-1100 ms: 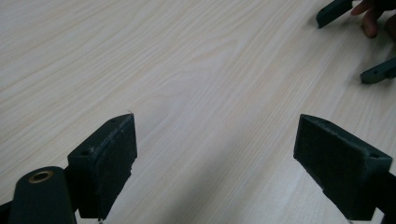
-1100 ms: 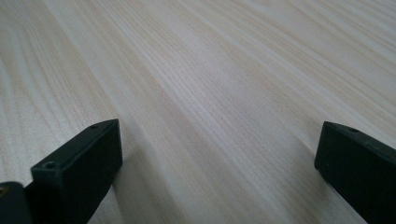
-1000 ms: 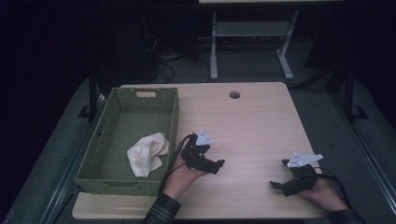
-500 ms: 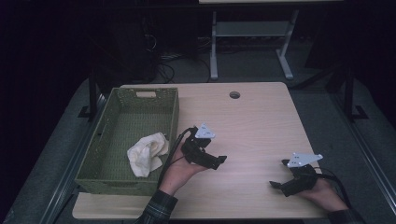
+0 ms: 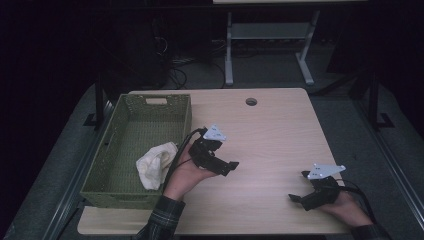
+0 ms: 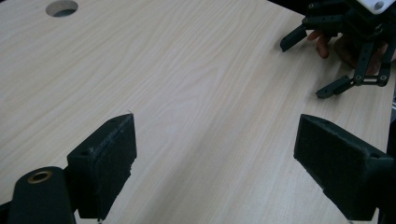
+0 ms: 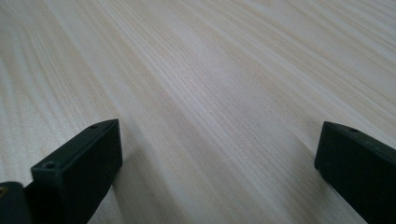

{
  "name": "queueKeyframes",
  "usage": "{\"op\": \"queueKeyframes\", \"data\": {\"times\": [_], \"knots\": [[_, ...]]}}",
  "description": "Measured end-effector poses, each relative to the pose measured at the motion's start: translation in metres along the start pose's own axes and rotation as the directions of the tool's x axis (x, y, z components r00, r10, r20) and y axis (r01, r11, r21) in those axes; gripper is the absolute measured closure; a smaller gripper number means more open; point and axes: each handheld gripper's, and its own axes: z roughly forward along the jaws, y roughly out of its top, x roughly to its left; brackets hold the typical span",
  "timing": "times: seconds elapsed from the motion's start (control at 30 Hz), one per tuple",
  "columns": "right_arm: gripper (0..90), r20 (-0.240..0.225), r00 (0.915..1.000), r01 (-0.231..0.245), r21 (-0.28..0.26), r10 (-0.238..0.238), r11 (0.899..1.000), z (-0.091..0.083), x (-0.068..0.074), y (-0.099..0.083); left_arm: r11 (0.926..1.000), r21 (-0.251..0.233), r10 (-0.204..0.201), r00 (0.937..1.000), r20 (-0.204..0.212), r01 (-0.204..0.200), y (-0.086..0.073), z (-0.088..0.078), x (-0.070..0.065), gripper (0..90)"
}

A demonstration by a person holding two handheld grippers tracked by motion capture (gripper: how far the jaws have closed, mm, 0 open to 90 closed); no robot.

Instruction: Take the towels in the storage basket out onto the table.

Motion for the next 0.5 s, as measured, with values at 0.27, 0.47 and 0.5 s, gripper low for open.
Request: {"op": "queueKeyframes", "data": {"times": [0.27,0.47,0.5], "knots": [[0.4,-0.001,1.0,-0.003,0.001,0.003,1.0,0.0,0.0,0.0,0.9999,-0.01,-0.006,0.9996,-0.028,0.006,-0.001,-0.012,0.01,12.5],[0.4,-0.001,1.0,-0.003,0.001,0.003,1.0,0.0,0.0,0.0,0.9997,-0.018,-0.018,0.9987,-0.047,0.017,-0.004,-0.02,0.015,12.7],[0.4,-0.001,1.0,-0.003,0.001,0.003,1.0,0.0,0.0,0.0,0.9997,-0.018,-0.019,0.9985,-0.051,0.018,-0.004,-0.022,0.016,12.7]]}}
